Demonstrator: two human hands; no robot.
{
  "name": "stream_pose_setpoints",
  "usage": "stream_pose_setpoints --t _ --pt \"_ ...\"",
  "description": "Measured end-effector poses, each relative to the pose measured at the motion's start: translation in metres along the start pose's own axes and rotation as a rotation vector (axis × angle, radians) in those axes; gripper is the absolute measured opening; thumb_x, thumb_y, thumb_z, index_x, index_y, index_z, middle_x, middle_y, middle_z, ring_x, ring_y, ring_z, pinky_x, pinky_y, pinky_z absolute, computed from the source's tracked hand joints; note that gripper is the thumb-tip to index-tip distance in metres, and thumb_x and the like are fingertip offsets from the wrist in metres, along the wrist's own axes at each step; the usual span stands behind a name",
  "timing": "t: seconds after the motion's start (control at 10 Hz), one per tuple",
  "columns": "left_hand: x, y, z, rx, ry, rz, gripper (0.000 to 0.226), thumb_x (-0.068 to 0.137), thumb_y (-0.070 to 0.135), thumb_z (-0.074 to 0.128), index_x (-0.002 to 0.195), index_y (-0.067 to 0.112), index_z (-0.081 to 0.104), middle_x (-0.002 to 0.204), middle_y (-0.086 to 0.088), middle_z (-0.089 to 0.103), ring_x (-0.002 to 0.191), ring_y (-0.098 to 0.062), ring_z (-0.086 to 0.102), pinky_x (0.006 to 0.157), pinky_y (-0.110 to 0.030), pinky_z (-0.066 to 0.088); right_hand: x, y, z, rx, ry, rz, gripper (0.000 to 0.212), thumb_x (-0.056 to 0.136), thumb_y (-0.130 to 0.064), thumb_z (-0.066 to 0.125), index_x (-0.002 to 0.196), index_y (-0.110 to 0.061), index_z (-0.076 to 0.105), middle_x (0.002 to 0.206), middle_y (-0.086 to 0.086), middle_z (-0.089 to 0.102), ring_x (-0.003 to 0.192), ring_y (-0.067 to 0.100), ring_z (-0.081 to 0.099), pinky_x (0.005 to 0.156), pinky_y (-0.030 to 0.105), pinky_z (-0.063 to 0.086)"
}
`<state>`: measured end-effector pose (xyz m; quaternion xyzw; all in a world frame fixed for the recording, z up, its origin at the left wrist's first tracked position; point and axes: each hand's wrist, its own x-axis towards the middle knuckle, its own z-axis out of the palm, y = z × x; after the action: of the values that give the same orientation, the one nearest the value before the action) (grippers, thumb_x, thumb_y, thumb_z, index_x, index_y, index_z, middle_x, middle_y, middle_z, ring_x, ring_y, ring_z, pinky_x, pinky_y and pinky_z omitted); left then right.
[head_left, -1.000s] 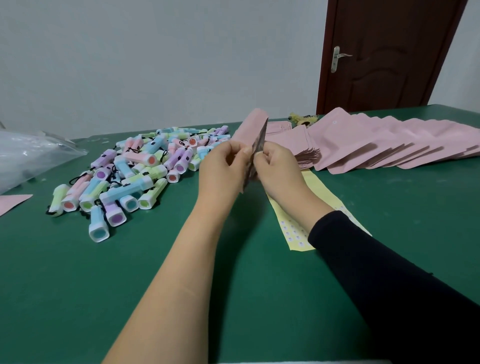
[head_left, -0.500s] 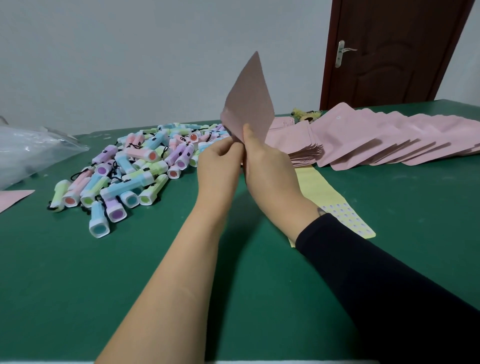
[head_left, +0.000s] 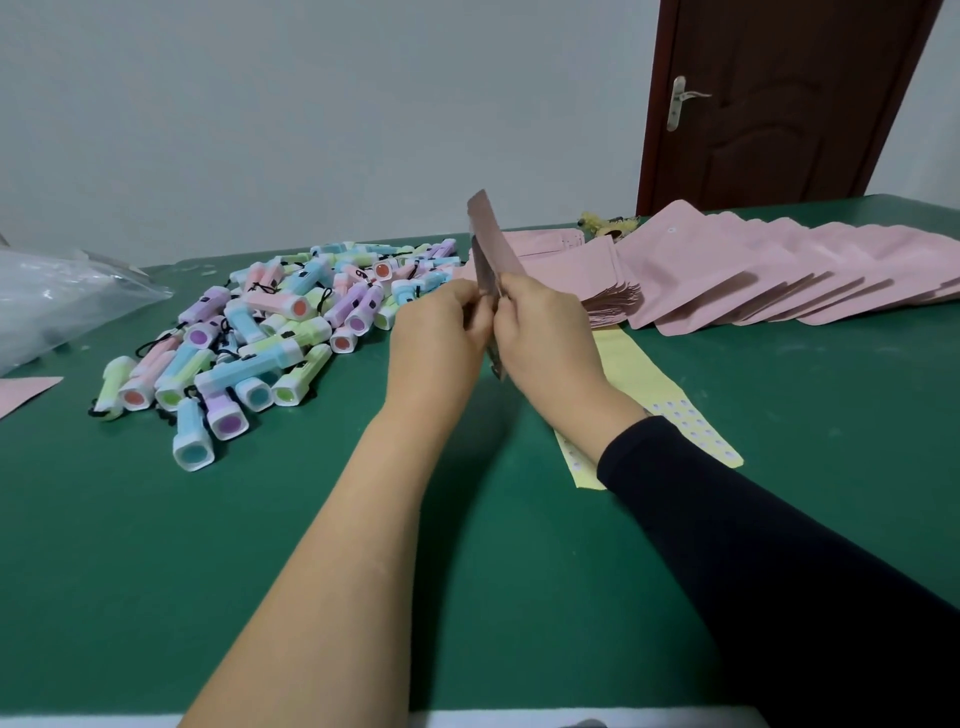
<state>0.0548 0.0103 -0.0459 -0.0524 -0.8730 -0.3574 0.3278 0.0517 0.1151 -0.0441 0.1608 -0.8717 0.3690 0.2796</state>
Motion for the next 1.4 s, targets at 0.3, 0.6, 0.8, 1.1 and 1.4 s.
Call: stream_pose_setpoints --t 0.3,0.6,0.8,1.1,1.4 --pt "0.001 -0.001 -0.01 -0.141 -0.051 -0.092 0.033 0.091 0.01 0.055 0.059 0.013 0.048 0.053 0.003 0.041 0.05 -0.011 0.028 0.048 -0.021 0.024 0.004 0.003 -0.003 0.065 0.036 0.056 0.024 0.091 -0.006 0.045 0.098 0.0 0.067 0.084 0.018 0.067 0.076 0.033 0.053 0.063 0.038 0.032" --pt "-0.001 0.002 -0.008 0.068 -0.035 0.053 0.017 0.095 0.016 0.055 0.087 0.008 0.067 0.068 -0.002 0.063 0.063 -0.023 0.053 0.06 -0.029 0.041 0.002 0.001 0.004 0.314 -0.085 0.231 0.053 0.094 -0.013 0.044 0.147 -0.017 0.04 0.138 0.004 0.057 0.121 0.018 0.056 0.092 0.018 0.039" --pt "-0.007 0.004 -0.002 0.014 -0.123 0.115 0.027 0.092 0.011 0.052 0.115 0.016 0.065 0.108 0.002 0.069 0.102 -0.017 0.06 0.088 -0.035 0.049 0.003 0.0 0.004 0.466 -0.107 0.36 0.045 0.091 -0.004 0.037 0.129 -0.021 0.055 0.107 0.005 0.065 0.101 0.027 0.061 0.073 0.023 0.052" --pt "-0.008 -0.002 0.006 -0.237 -0.209 -0.149 0.049 0.102 0.01 0.045 0.15 0.012 0.032 0.119 0.004 0.06 0.091 0.024 0.05 0.068 0.005 0.034 -0.006 -0.016 0.008 0.252 -0.187 0.184 0.061 0.095 -0.01 0.034 0.152 -0.031 0.03 0.142 0.007 0.053 0.126 0.027 0.049 0.098 0.028 0.04" --pt "-0.024 0.016 0.028 -0.331 -0.26 -0.194 0.07 0.096 0.006 0.057 0.154 0.021 0.02 0.126 0.013 0.044 0.108 -0.002 0.047 0.076 0.004 0.036 0.008 0.007 -0.009 0.198 -0.266 0.234 0.068 0.09 0.002 0.035 0.148 -0.032 0.037 0.129 0.004 0.058 0.121 0.028 0.053 0.082 0.023 0.038"
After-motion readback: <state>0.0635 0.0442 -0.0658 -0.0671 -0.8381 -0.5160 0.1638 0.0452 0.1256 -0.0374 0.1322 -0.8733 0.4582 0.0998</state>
